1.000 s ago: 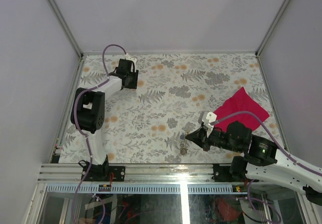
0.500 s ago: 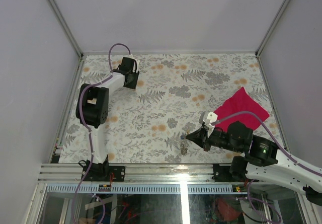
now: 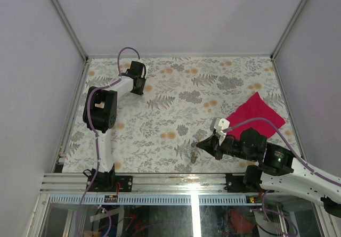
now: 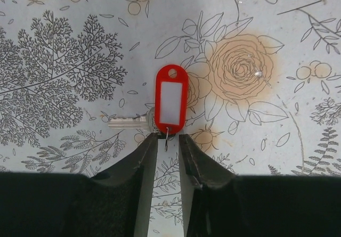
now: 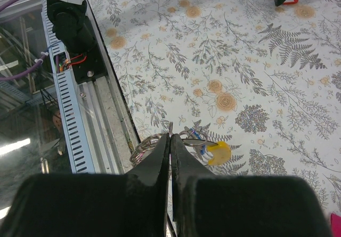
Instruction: Put the keys on the keyring
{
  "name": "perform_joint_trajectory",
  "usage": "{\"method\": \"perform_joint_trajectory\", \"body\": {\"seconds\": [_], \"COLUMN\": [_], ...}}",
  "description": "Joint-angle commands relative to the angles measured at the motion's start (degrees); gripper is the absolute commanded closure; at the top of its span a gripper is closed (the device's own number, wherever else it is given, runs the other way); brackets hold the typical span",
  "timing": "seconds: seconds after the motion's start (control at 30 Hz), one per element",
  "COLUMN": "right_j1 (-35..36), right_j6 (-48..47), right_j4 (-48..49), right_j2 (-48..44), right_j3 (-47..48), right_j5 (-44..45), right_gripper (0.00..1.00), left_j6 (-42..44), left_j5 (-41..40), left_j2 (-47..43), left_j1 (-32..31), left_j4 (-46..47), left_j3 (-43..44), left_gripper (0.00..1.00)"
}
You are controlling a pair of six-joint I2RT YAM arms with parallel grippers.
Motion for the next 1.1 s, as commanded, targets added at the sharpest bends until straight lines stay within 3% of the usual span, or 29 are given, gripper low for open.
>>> {"method": "perform_joint_trajectory", "body": {"seconds": [0.0, 0.2, 0.43, 0.83, 1.07], "right_j1": [0.34, 0.31, 0.32, 0.37, 0.31], "right_j6": [0.57, 0.48, 0.52, -0.51, -5.14], "right_j4": [4.62, 4.86, 4.98, 4.49, 4.81], "right_j2": [0.05, 0.34, 0.43, -0.34, -3.53], "right_j3": [0.57, 0.71, 0.7, 1.26, 1.6], "right_j5": [-0.12, -0.34, -0.48, 0.92, 3.09], "right_gripper": [1.0, 1.0, 1.0, 1.0, 1.0], "left_j6": [1.09, 1.4, 1.09, 1.23, -0.31], "left_j5": [-1.47, -2.4, -2.05, 1.45, 11.4], "left_j2": [0.72, 0.76, -0.43, -9.12, -20.04], "left_j1": [0.48, 0.48, 0.27, -3.15, -10.35], "left_j4": [-1.31, -1.73, -1.74, -1.11, -1.09], "left_j3": [1.63, 1.61, 1.53, -1.53, -5.74], "left_gripper": [0.77, 0.83, 1.0, 1.0, 1.0]}}
